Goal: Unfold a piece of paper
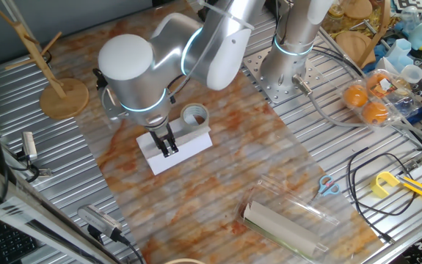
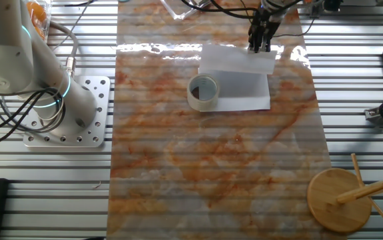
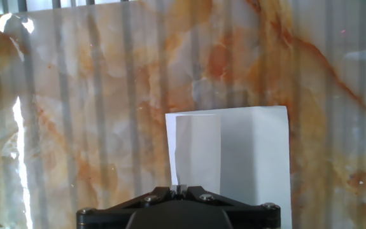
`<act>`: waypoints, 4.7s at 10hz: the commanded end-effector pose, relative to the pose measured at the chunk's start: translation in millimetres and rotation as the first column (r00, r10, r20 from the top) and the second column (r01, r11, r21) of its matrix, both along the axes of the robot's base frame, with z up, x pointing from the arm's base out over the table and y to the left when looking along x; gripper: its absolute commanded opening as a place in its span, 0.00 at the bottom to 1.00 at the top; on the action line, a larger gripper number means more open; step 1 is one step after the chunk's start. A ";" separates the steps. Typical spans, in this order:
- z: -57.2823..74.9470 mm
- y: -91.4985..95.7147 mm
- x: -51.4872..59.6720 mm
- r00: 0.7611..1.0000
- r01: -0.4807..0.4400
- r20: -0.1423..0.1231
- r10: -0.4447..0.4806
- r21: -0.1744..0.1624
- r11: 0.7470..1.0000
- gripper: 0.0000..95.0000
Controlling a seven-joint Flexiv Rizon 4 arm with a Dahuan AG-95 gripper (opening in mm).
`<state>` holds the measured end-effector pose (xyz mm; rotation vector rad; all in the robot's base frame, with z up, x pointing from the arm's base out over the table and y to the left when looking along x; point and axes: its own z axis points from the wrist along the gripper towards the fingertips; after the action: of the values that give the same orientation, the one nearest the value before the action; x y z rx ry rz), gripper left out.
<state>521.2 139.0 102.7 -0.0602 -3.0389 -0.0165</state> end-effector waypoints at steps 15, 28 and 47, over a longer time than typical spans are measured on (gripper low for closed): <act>-16.3 70.6 -8.8 0.999 -0.039 -0.039 0.037 -0.058 0.998 0.00; -27.0 113.6 -21.6 0.996 -0.090 -0.047 0.080 -0.277 0.957 0.00; -58.2 146.7 -26.9 0.993 -0.116 -0.026 0.114 -0.377 0.919 0.00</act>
<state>495.8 286.9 43.4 0.0871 -2.9827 0.5806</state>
